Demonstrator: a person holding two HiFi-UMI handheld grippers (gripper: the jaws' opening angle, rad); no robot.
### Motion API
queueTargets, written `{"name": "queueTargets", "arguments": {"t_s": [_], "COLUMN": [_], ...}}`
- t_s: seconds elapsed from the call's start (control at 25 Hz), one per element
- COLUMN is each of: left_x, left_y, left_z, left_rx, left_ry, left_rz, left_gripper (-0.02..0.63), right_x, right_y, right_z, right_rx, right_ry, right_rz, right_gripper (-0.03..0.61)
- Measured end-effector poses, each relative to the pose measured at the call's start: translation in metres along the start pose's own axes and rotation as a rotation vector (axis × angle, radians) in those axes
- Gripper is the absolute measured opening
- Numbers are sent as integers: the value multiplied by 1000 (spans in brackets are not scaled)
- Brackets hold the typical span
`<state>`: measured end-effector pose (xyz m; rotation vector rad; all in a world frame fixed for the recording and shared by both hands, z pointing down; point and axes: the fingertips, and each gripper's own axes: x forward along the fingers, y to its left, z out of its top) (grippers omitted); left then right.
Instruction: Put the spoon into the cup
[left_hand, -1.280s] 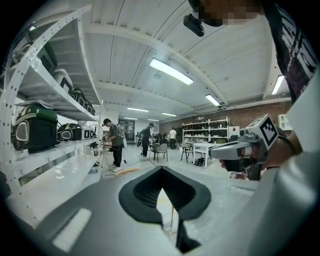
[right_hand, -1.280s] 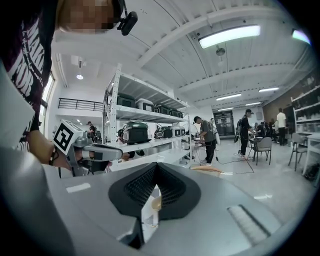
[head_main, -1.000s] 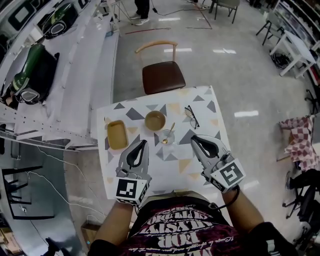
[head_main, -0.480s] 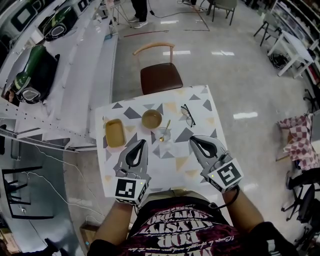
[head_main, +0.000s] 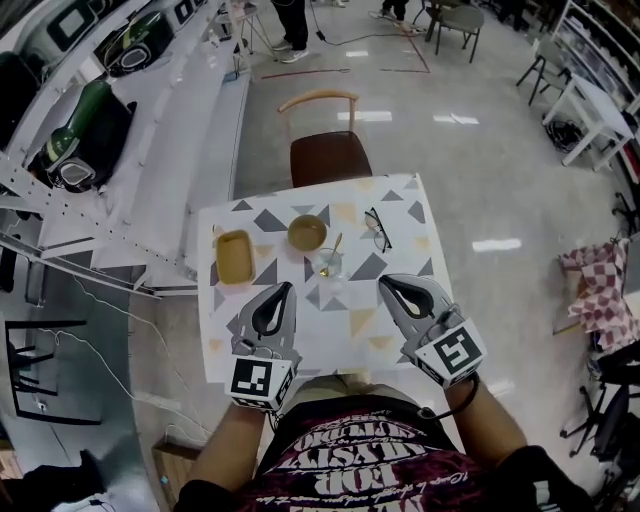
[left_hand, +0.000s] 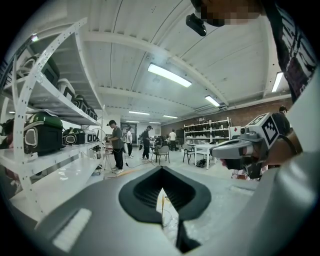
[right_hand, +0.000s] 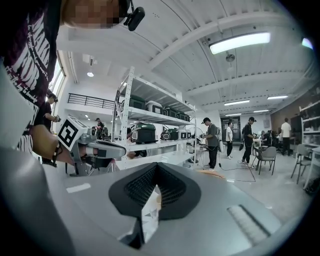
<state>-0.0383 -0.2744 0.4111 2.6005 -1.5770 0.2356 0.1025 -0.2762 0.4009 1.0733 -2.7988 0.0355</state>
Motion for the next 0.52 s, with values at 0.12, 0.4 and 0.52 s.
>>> {"name": "queueTargets", "arguments": {"t_s": [0.12,0.4,0.52], "left_x": [-8,-22,-29], "left_y": [-6,-20,-25], "left_z": [-1,3,4], "left_rx": [3,7,9], "left_ry": [-4,-17,-20], "left_rz": [13,34,39], "left_gripper": [6,6,6], "right_x": [-8,-25,-32], "right_y": [3,9,12], "right_z": [-2,-2,-2], "right_rx": [2,2,6], "right_ry": [8,29,25], "right_rz": [1,5,6], "right_gripper": [25,25,25]}}
